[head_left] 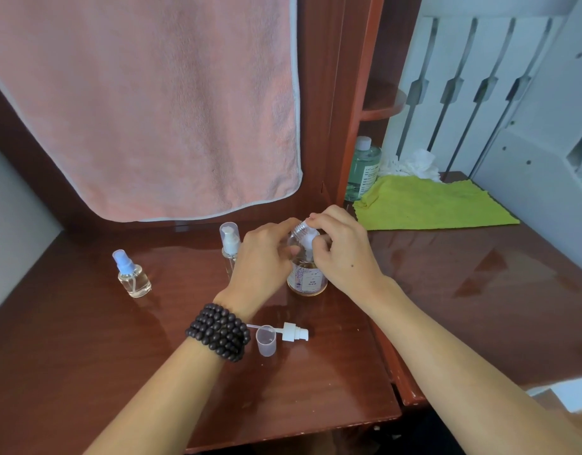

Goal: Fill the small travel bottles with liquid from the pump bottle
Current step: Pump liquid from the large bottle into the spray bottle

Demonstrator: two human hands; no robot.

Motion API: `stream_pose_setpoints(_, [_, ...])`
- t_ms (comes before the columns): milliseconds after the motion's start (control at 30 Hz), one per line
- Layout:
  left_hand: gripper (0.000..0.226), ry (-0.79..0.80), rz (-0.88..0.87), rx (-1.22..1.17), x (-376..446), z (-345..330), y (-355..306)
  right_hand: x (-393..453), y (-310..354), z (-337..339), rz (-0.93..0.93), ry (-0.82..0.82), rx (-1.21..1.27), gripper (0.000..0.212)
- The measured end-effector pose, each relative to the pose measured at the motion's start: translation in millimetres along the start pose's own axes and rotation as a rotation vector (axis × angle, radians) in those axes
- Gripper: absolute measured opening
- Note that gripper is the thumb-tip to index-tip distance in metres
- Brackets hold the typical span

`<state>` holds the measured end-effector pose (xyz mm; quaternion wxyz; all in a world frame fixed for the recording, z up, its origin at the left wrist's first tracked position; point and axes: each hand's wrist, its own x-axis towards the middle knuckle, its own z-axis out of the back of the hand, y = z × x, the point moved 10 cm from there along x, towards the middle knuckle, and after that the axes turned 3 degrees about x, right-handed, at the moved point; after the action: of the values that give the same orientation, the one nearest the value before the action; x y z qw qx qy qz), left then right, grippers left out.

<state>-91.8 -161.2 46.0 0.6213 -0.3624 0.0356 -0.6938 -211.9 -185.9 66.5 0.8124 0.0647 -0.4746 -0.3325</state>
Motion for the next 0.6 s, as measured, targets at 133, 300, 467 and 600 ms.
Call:
stream_pose_setpoints(133, [0.034,0.0,-0.006,-0.008,3,5,-2,0,3,4,0.02,-0.037,0.015,0.035])
stream_pose_setpoints(300, [0.031,-0.017,-0.009,0.013,2,4,-3,0,1,3,0.012,-0.036,0.019,0.032])
stream_pose_setpoints(467, [0.035,0.003,0.012,0.014,-1,-4,2,-1,-1,-3,-0.001,-0.01,-0.021,0.02])
stream_pose_setpoints(600, [0.035,0.001,0.012,0.0,-1,-1,1,-2,-1,-1,0.003,-0.033,-0.013,0.021])
